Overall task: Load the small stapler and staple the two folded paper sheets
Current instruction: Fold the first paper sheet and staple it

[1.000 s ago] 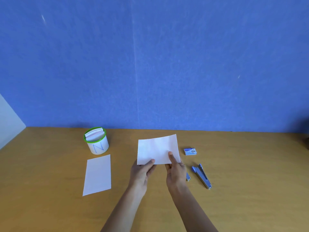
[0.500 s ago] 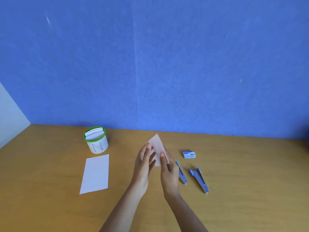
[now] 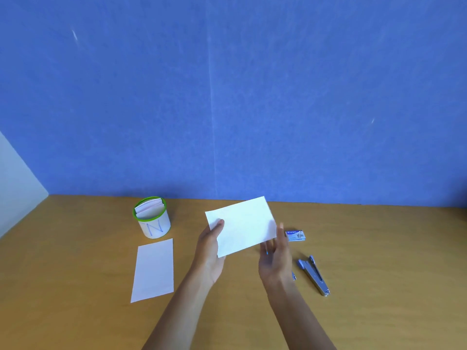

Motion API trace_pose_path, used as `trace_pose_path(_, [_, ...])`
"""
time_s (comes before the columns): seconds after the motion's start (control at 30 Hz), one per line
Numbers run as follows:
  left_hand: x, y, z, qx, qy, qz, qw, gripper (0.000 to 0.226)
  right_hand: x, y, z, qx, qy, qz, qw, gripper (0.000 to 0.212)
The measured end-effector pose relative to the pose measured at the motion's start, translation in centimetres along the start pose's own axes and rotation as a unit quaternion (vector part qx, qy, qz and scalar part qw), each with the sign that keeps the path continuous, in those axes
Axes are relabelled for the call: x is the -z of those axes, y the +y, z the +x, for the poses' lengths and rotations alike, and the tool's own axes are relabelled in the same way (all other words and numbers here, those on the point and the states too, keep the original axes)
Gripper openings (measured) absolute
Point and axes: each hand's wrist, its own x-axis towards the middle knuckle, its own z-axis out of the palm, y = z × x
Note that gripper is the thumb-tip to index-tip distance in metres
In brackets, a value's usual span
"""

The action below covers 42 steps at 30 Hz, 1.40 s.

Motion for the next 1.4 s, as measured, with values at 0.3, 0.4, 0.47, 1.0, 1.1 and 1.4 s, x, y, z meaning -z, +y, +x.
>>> trace_pose_path(0.3, [1.8,0.9,0.7,0.031,-0.058,0.062,0.996,0.038,-1.2,1.3,-0.8,-0.032,-0.096,-0.028,0.994,0.034])
trace_pose_path(0.4, [1.8,0.8,0.9,0.019,-0.063,0.046,0.997,0.029,-1.0,2.1,-1.1,0.074,-0.077,-0.143,0.984,0.025])
trace_pose_path(0.47, [1.4,0.7,0.8,0.011,-0.068,0.040,0.997,0.020,-0.9,2.4,-1.4,0.167,-0.111,-0.261,0.944,0.028])
trace_pose_path(1.0, [0.8,-0.6,1.3,0.056,-0.107,-0.047,0.992,0.050,-0.8,4.1,-1.1,0.392,-0.269,-0.680,0.558,0.065])
trace_pose_path(1.1, [0.7,-0.8,1.7,0.021,-0.124,-0.033,0.992,0.051,-0.9,4.5,-1.2,0.397,-0.267,-0.694,0.538,0.061])
trace_pose_path(1.4, [0.4,-1.7,2.4,-0.098,-0.038,0.091,0.990,0.022,-1.1,4.0,-1.0,0.376,-0.244,-0.586,0.675,0.050])
